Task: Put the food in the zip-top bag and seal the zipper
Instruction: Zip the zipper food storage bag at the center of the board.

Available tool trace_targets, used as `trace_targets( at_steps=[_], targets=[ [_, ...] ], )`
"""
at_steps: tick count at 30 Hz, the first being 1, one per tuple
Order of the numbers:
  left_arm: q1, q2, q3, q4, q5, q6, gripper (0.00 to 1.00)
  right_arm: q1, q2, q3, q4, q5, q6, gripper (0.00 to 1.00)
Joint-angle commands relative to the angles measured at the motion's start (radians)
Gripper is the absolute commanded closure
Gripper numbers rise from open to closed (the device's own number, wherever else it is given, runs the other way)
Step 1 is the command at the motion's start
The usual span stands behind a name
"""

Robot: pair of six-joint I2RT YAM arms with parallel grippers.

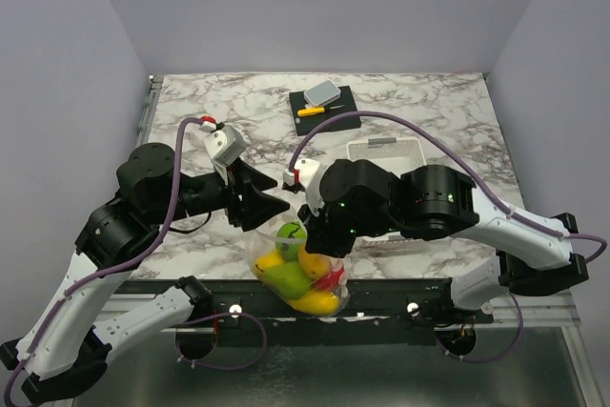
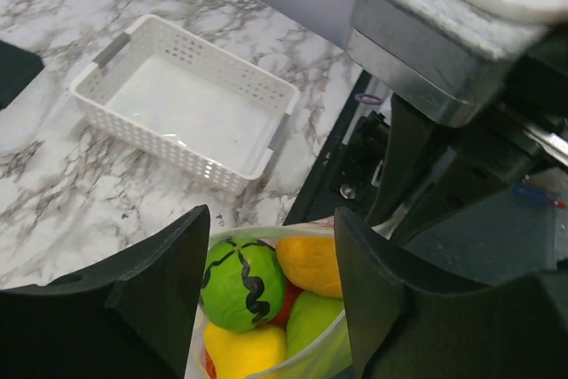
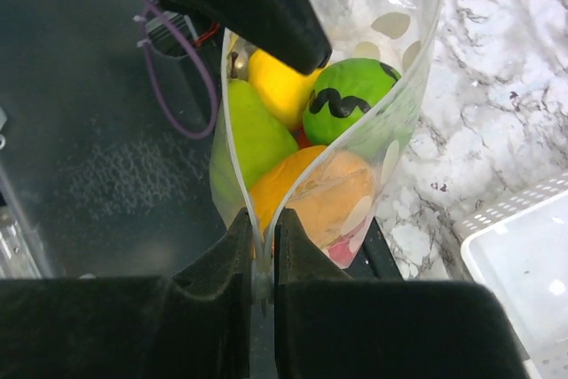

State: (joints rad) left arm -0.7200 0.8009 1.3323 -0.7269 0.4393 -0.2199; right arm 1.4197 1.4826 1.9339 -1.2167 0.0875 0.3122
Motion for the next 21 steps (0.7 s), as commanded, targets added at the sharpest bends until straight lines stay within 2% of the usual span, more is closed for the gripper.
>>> trace_targets(
  at_steps=[1, 10, 21],
  targets=[
    [0.001, -0.009, -0.023, 0.070, 0.256, 0.055, 0.39, 0.008, 0.001, 0.079, -0.045, -0.172, -0.066, 0.99],
    [0.001, -0.005, -0.065, 0.153, 0.480, 0.085, 0.34, 0.007, 0.047, 0.171, -0.054, -0.328, -0.120, 0.99],
    [0.001, 0.004, -0.103, 0.195, 0.713, 0.097, 0.33, 0.008, 0.115, 0.275, -0.103, -0.332, -0.151, 0.99]
  ],
)
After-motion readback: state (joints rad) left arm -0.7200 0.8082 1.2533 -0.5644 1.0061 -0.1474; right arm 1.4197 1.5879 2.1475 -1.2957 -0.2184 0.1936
